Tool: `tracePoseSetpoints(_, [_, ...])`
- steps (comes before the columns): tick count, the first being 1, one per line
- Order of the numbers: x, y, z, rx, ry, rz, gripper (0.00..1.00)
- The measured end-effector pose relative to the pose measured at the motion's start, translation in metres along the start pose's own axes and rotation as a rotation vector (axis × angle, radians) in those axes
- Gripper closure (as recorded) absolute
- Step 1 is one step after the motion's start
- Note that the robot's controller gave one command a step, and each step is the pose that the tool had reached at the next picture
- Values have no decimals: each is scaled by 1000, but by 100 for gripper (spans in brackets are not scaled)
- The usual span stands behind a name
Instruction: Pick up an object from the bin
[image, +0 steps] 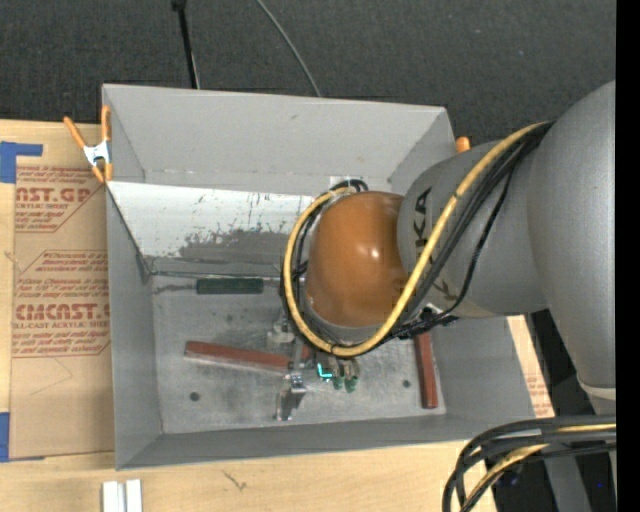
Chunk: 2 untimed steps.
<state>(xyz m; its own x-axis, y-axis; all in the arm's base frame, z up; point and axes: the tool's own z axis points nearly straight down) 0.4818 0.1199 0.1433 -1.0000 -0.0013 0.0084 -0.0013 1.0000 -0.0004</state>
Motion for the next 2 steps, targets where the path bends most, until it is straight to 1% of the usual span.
tracePoseSetpoints(1, [-2, 0, -4, -1, -8, 1, 0])
tracePoseSetpoints(2, [-71, 25, 63, -4, -14, -37, 100])
